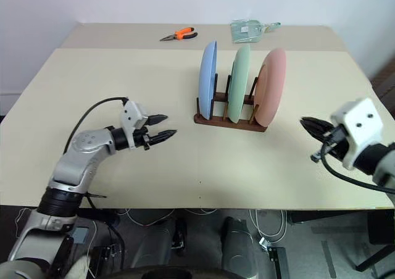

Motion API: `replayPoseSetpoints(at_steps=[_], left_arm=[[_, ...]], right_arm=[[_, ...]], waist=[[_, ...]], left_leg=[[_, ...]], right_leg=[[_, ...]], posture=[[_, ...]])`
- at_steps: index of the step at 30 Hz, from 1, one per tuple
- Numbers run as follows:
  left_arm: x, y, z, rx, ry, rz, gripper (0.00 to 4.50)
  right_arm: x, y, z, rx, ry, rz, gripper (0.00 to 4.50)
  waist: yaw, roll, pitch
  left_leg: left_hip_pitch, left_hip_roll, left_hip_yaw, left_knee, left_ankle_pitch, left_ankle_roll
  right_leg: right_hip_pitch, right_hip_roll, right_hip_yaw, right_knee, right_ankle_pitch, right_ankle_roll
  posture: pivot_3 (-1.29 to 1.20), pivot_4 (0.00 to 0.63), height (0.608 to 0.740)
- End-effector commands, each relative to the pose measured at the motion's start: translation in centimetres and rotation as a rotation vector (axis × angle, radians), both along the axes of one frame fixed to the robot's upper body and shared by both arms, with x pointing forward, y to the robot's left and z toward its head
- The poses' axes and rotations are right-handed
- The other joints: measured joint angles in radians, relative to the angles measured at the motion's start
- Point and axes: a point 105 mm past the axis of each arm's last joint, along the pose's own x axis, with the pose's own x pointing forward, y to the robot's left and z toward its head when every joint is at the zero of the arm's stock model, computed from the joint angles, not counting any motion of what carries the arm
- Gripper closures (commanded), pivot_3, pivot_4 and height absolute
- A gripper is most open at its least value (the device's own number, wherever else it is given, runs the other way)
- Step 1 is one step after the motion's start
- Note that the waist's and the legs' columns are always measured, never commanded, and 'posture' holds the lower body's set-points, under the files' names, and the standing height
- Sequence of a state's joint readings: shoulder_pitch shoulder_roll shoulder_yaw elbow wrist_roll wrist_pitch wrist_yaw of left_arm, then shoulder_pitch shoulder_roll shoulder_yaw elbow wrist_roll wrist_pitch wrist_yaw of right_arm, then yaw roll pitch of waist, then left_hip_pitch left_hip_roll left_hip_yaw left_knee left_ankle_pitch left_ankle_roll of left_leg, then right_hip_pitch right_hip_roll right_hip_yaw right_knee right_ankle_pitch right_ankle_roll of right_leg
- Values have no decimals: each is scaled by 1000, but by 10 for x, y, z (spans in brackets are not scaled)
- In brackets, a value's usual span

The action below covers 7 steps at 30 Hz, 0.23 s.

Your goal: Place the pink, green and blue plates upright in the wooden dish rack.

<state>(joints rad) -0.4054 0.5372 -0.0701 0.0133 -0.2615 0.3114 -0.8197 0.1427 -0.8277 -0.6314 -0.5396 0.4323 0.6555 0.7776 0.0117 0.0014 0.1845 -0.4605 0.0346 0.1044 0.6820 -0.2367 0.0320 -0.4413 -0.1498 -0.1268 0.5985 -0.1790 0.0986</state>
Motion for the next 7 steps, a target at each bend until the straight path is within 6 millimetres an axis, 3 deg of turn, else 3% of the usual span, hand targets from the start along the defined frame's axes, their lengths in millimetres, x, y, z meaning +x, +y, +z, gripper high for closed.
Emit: replayPoseSetpoints(at_steps=[1,7], left_arm=[[8,27,10,18,-73,95,1669],[6,38,8,28,-80,127,1669]], right_arm=[[2,-10,-1,-8,-45,-34,4446],[16,-12,-20,2,-39,-55,4446]], waist=[[-1,0,0],[1,0,0]], left_leg=[[0,0,0,0,0,0],[-1,0,0,0,0,0]], right_leg=[[0,0,0,0,0,0],[-1,0,0,-1,0,0]], posture=[[0,150,716],[0,150,716]])
